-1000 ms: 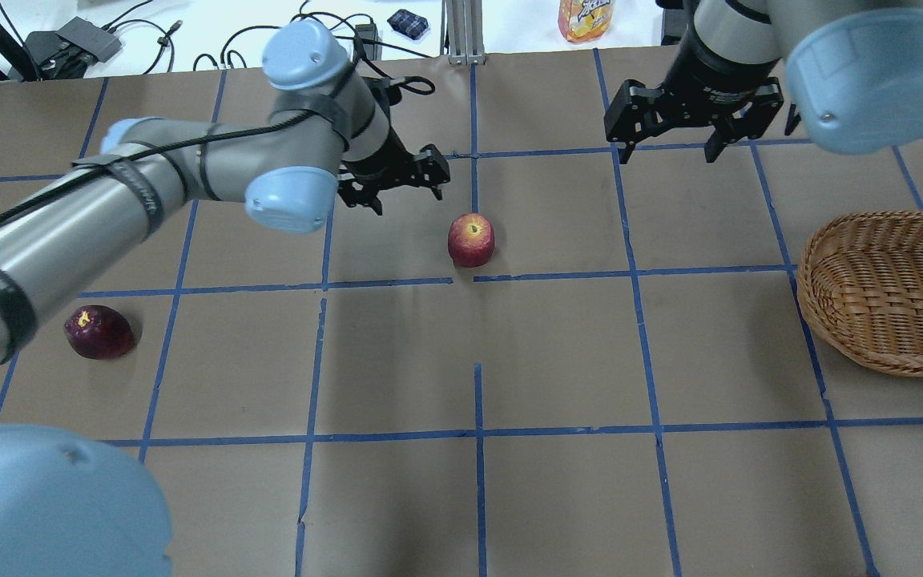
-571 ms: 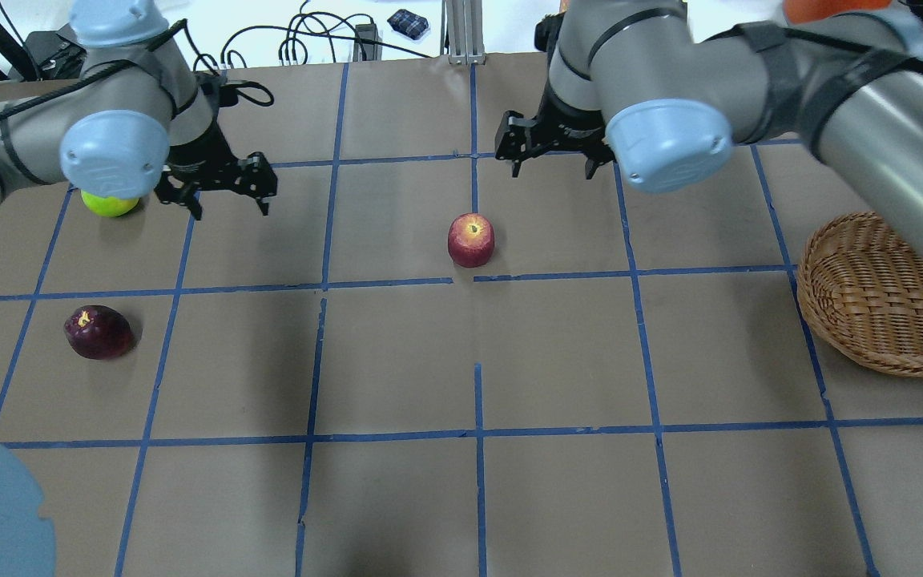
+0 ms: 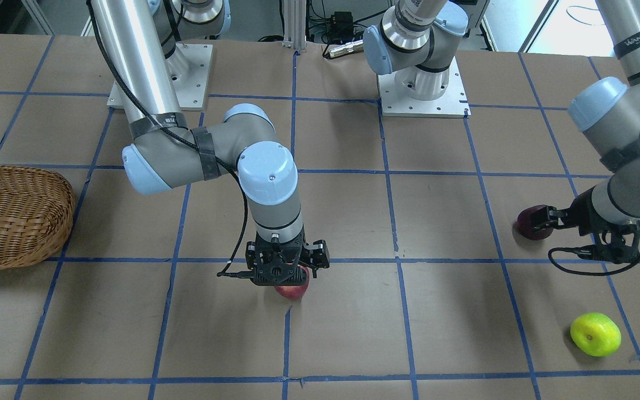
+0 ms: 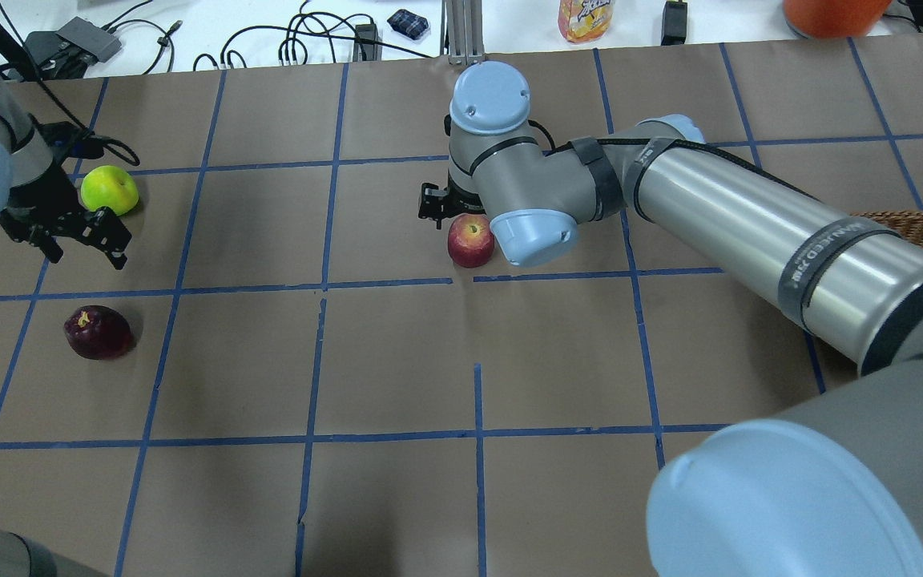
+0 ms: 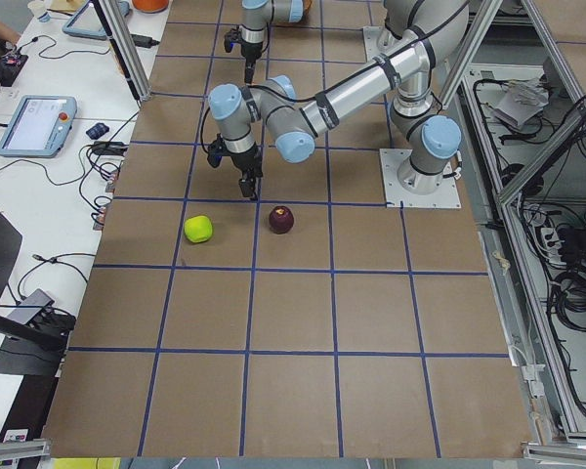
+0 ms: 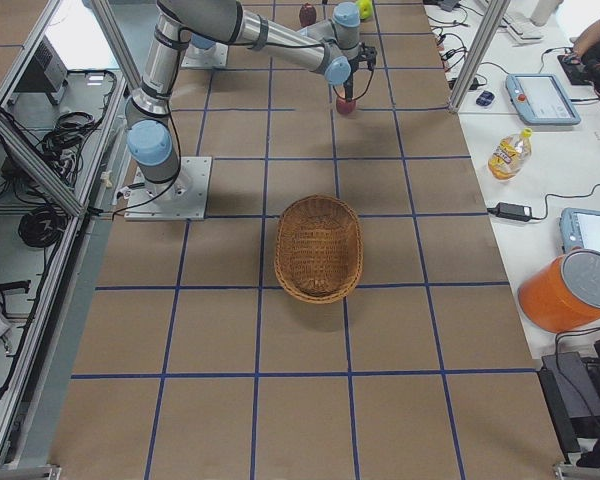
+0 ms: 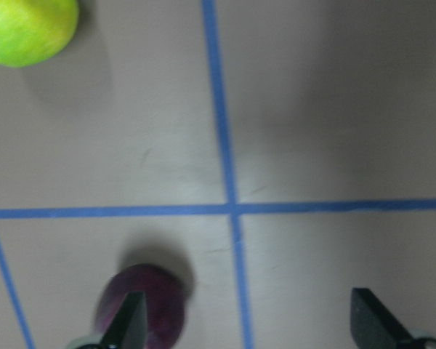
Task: Put all apples into basket
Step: 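Grasp the red-yellow apple with right gripper while left reaches purple apple, then carry red-yellow apple to basket with right gripper while left lifts purple apple, then set the purple apple at the table center with the left gripper, then grasp the purple apple with the right gripper while the left gripper reaches the green apple, then drop purple apple in basket with right gripper while left carries green apple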
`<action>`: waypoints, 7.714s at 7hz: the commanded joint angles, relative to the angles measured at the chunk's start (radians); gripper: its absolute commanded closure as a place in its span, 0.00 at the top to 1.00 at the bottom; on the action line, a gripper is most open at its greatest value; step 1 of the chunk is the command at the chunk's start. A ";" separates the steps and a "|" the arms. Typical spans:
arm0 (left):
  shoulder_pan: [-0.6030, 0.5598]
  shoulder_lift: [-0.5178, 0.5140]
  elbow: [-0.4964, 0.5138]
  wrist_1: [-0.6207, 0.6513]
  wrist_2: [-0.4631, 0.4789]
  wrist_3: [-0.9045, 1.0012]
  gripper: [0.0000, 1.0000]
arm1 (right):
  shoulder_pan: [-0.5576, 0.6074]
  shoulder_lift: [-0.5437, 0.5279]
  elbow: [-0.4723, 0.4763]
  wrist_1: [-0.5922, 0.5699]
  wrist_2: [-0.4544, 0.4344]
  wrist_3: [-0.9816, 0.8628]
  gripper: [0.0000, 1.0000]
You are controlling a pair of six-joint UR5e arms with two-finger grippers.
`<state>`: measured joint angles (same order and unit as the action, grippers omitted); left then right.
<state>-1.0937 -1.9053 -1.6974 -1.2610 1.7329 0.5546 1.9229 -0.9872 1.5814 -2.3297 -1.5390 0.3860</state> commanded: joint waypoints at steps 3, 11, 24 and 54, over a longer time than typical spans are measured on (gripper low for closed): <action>0.123 -0.032 -0.160 0.087 -0.055 0.126 1.00 | -0.011 0.032 -0.004 -0.039 -0.043 -0.082 0.34; -0.353 0.045 0.040 -0.077 -0.301 -0.398 0.00 | -0.894 -0.337 0.195 0.270 -0.107 -1.139 0.45; -0.408 -0.017 0.206 -0.036 -0.202 -0.523 1.00 | -0.367 -0.314 0.266 0.080 0.014 -0.298 1.00; -0.761 -0.179 0.121 0.154 -0.277 -0.843 0.00 | -0.891 -0.414 0.289 0.229 -0.055 -1.076 1.00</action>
<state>-1.7200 -2.0560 -1.5486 -1.2001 1.4599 -0.2017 0.9542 -1.3470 1.9043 -2.1669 -1.5935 -0.7928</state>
